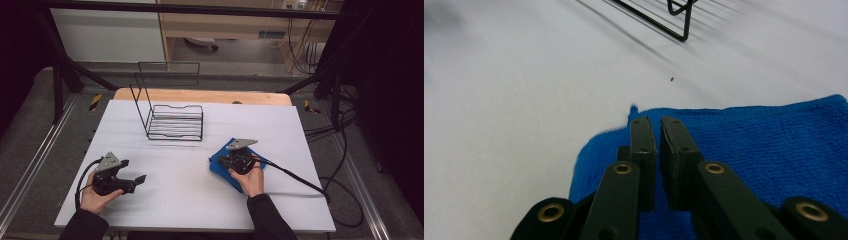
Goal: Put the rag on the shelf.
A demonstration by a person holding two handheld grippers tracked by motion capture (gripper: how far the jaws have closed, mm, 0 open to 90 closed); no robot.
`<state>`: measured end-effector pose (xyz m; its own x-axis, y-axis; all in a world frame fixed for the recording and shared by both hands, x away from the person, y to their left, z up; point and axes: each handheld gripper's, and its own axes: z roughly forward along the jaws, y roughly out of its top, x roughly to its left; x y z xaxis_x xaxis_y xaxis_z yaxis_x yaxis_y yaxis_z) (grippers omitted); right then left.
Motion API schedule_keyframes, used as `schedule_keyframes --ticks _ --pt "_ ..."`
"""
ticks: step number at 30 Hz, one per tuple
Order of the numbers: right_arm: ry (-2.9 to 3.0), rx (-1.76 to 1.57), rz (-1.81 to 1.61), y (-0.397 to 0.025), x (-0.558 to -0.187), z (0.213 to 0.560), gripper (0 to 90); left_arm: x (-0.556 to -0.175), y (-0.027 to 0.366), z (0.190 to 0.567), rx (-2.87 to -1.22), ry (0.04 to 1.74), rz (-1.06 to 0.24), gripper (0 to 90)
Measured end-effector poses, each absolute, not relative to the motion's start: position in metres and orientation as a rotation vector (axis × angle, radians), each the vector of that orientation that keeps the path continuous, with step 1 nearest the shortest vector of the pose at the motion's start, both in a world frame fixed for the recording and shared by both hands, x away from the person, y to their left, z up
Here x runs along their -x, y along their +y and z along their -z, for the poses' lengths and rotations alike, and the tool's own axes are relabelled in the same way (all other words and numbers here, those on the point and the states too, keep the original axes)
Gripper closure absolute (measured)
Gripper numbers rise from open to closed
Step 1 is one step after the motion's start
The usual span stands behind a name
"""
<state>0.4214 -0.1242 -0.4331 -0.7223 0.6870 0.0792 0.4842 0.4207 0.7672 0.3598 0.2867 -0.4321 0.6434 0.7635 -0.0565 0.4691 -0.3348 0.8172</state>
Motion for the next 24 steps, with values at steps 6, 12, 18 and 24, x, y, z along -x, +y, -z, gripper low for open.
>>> schedule_keyframes --ticks 6,12,18,24 --pt "2.439 -1.028 -1.214 -0.125 -0.42 0.43 90.0 -0.36 0.286 0.432 -1.995 0.961 -0.429 10.0" --pt "2.501 -0.991 -1.27 -0.12 -0.412 0.434 73.3 -0.359 0.286 0.432 -1.995 0.962 -0.43 10.0" --pt "2.548 -0.954 -1.197 -0.114 -0.405 0.446 73.8 -0.359 0.286 0.432 -1.997 0.96 -0.43 10.0" --pt "2.524 -0.961 -1.18 -0.115 -0.405 0.445 87.4 -0.36 0.286 0.432 -1.996 0.961 -0.43 10.0"
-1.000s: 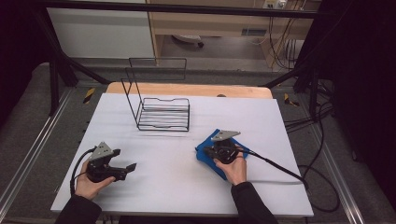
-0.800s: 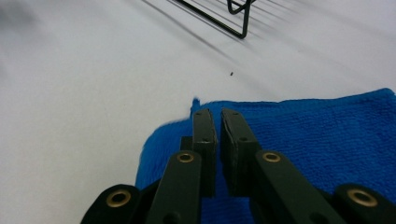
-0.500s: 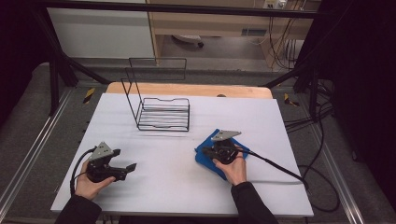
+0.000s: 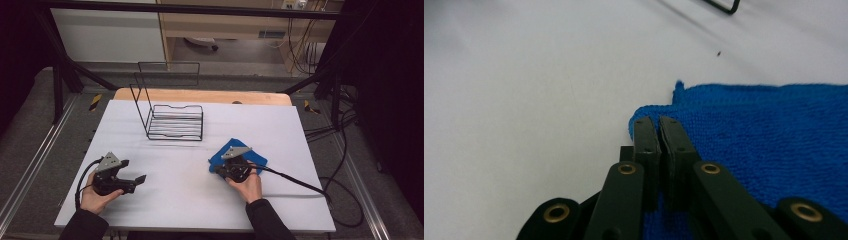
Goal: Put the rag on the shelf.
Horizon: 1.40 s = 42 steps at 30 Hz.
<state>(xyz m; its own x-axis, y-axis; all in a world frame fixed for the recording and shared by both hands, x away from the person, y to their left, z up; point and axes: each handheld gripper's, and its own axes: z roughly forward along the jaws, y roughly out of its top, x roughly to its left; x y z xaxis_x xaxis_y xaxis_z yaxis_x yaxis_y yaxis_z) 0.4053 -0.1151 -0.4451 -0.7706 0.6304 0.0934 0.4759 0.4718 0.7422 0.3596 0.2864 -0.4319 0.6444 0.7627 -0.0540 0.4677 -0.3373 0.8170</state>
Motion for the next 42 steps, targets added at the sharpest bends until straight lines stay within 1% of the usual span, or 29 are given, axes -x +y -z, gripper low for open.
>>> schedule_keyframes --ticks 3,5,9,10,11,18,19,20,22,25,29,30,34,35,37,38,39,40,42 --pt "2.48 -0.97 -1.243 -0.12 -0.405 0.433 87.4 -0.36 0.286 0.432 -1.996 0.961 -0.43 10.0" --pt "2.393 -0.978 -1.304 -0.128 -0.406 0.417 87.6 -0.36 0.286 0.432 -1.996 0.963 -0.431 10.0" --pt "2.297 -0.987 -1.346 -0.134 -0.408 0.406 87.5 -0.36 0.286 0.432 -1.999 0.961 -0.428 10.0" --pt "2.288 -0.991 -1.361 -0.135 -0.41 0.405 87.4 -0.36 0.286 0.432 -1.998 0.961 -0.429 10.0" --pt "2.333 -1.002 -1.355 -0.131 -0.412 0.408 84.8 -0.36 0.286 0.432 -1.997 0.961 -0.429 10.0" --pt "2.401 -1.038 -1.275 -0.121 -0.416 0.421 85.4 -0.36 0.286 0.432 -1.997 0.961 -0.429 10.0" --pt "2.413 -1.025 -1.201 -0.117 -0.419 0.43 81.9 -0.36 0.286 0.432 -1.999 0.96 -0.428 10.1" --pt "2.413 -1.025 -1.201 -0.117 -0.419 0.43 81.9 -0.36 0.286 0.433 -2.0 0.961 -0.428 10.1" --pt "2.423 -1.022 -1.149 -0.113 -0.421 0.439 72.4 -0.36 0.286 0.433 -2.001 0.96 -0.428 10.1" --pt "2.457 -1.013 -1.124 -0.108 -0.421 0.45 61.8 -0.36 0.286 0.433 -1.998 0.962 -0.428 10.1" --pt "2.457 -0.974 -1.098 -0.105 -0.42 0.452 56.0 -0.36 0.286 0.432 -1.999 0.96 -0.429 10.1" --pt "2.458 -0.949 -1.079 -0.104 -0.419 0.453 55.8 -0.36 0.285 0.432 -1.999 0.96 -0.429 10.1" --pt "2.448 -0.891 -0.997 -0.097 -0.415 0.453 56.8 -0.359 0.285 0.432 -2.001 0.958 -0.43 10.1" --pt "2.448 -0.887 -0.992 -0.097 -0.415 0.453 58.3 -0.359 0.286 0.432 -2.0 0.958 -0.43 10.1" --pt "2.442 -0.873 -0.99 -0.098 -0.415 0.453 64.6 -0.359 0.286 0.432 -1.998 0.958 -0.431 10.1" --pt "2.437 -0.867 -0.976 -0.099 -0.415 0.452 74.1 -0.359 0.286 0.432 -1.998 0.958 -0.431 10.1" --pt "2.437 -0.867 -0.976 -0.099 -0.415 0.452 74.1 -0.359 0.286 0.432 -1.999 0.958 -0.431 10.1" --pt "2.434 -0.862 -0.967 -0.1 -0.416 0.452 78.3 -0.359 0.286 0.432 -1.999 0.96 -0.429 10.1" --pt "2.436 -0.897 -0.985 -0.102 -0.419 0.452 81.7 -0.359 0.286 0.432 -1.998 0.957 -0.431 10.1"
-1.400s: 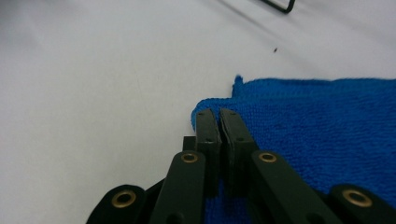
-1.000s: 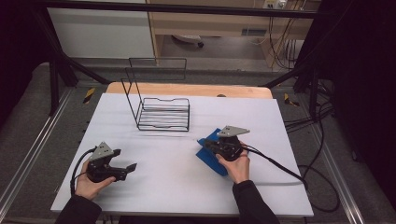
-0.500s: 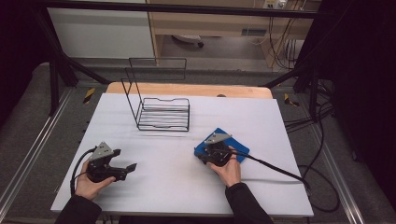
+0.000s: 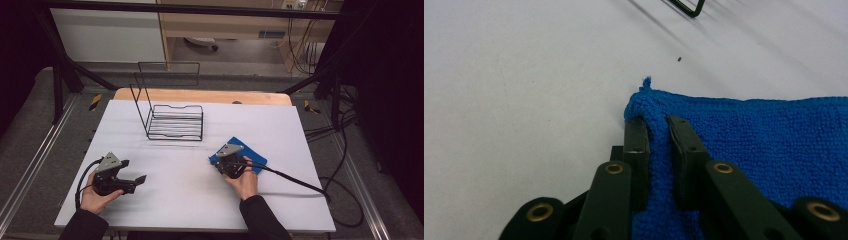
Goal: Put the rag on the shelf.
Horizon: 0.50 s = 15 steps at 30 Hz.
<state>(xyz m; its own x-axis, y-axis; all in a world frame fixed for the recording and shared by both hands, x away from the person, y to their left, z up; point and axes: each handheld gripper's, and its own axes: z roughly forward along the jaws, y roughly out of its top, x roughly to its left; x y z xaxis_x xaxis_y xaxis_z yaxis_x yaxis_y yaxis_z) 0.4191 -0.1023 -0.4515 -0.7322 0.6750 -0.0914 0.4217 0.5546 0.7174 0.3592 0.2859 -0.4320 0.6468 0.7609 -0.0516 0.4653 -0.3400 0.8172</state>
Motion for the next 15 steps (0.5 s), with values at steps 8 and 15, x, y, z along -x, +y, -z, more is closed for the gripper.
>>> schedule_keyframes --ticks 8,15 --pt "2.425 -0.953 -1.069 -0.108 -0.418 0.444 84.0 -0.36 0.286 0.432 -1.996 0.96 -0.431 10.1" --pt "2.456 -0.93 -1.217 -0.099 -0.404 0.427 84.0 -0.36 0.286 0.432 -1.994 0.963 -0.434 10.2"
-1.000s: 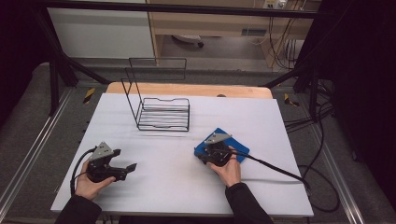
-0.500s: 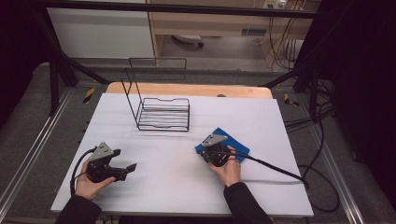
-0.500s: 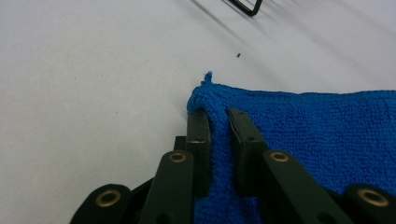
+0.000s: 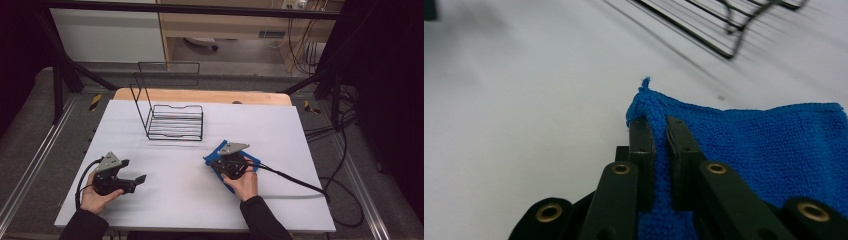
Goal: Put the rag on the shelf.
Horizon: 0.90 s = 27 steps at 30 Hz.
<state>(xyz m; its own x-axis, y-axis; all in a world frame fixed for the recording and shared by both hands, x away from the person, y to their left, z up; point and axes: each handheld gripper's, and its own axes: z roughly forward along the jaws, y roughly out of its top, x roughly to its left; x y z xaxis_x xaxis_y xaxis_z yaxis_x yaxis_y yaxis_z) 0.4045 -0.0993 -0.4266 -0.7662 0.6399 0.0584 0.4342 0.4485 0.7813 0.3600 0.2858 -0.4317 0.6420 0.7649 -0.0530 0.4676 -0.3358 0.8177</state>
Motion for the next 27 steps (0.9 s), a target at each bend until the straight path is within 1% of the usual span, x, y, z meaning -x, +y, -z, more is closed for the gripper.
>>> schedule_keyframes --ticks 1,2,10,21,27 --pt "2.481 -0.903 -1.247 -0.089 -0.4 0.423 84.0 -0.36 0.286 0.432 -1.993 0.965 -0.434 10.2" --pt "2.481 -0.903 -1.247 -0.089 -0.4 0.423 84.0 -0.36 0.286 0.432 -1.993 0.966 -0.435 10.2" --pt "2.572 -0.783 -1.322 -0.044 -0.384 0.42 83.9 -0.36 0.288 0.431 -1.987 0.976 -0.434 10.0" --pt "2.658 -0.674 -1.371 -0.006 -0.369 0.425 83.8 -0.362 0.29 0.43 -1.982 0.991 -0.435 9.9" --pt "2.736 -0.55 -1.384 0.014 -0.355 0.427 83.6 -0.362 0.291 0.43 -1.982 0.995 -0.436 9.9"
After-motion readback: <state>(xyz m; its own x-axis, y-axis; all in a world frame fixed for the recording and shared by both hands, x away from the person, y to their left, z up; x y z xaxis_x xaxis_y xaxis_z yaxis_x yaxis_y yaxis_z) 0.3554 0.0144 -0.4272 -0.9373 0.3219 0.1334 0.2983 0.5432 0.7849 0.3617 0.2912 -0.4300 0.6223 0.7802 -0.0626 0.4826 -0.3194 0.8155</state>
